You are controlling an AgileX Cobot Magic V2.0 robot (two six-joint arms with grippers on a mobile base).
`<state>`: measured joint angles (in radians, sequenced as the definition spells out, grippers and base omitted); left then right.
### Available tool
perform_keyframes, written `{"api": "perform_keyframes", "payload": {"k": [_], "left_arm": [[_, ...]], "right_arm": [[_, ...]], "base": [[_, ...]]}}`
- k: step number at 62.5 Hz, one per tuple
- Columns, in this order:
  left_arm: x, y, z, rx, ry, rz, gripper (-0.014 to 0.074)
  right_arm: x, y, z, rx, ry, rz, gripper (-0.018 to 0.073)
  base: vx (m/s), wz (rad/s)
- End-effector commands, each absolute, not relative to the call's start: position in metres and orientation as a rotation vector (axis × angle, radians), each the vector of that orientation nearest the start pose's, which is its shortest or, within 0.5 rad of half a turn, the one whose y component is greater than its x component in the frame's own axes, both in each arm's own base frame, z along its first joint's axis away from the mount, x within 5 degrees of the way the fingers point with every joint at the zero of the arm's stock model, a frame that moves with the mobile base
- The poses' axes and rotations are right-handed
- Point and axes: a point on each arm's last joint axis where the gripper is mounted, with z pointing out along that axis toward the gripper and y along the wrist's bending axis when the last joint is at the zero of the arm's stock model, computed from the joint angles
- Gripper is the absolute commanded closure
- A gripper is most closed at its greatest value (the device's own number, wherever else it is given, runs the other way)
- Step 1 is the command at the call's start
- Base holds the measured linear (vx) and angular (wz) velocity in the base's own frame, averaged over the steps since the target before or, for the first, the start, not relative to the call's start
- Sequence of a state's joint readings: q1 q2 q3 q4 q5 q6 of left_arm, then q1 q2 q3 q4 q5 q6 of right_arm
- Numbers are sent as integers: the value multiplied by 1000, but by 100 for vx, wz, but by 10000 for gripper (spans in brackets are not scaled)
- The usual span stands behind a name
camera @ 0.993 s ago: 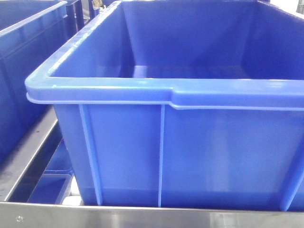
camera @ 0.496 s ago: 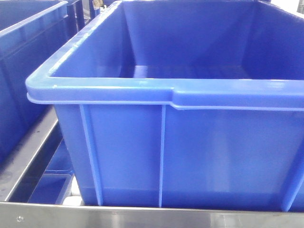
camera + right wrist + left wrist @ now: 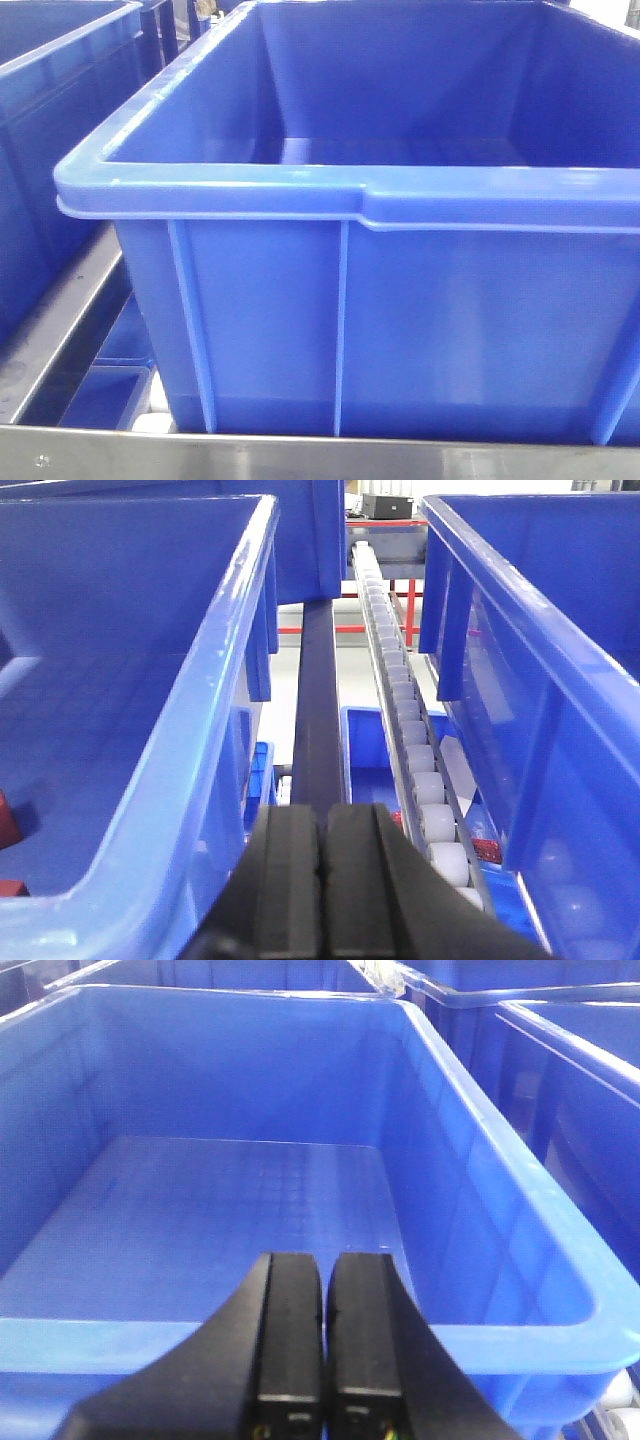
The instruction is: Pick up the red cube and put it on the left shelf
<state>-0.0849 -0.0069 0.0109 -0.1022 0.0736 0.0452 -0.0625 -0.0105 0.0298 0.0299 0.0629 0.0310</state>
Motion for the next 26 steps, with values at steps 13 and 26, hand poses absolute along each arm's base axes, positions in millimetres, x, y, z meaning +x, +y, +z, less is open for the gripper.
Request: {"api": "perform_keyframes", "payload": {"k": [13,26], "left_arm": [[56,-5,203,18,1494,-126,495],[56,-5,203,18,1494,-126,496]], "right_arm": [[54,-3,214,86,1444,-6,506],[54,-3,214,86,1444,-6,506]], "base": [[0,0],[0,0]]}}
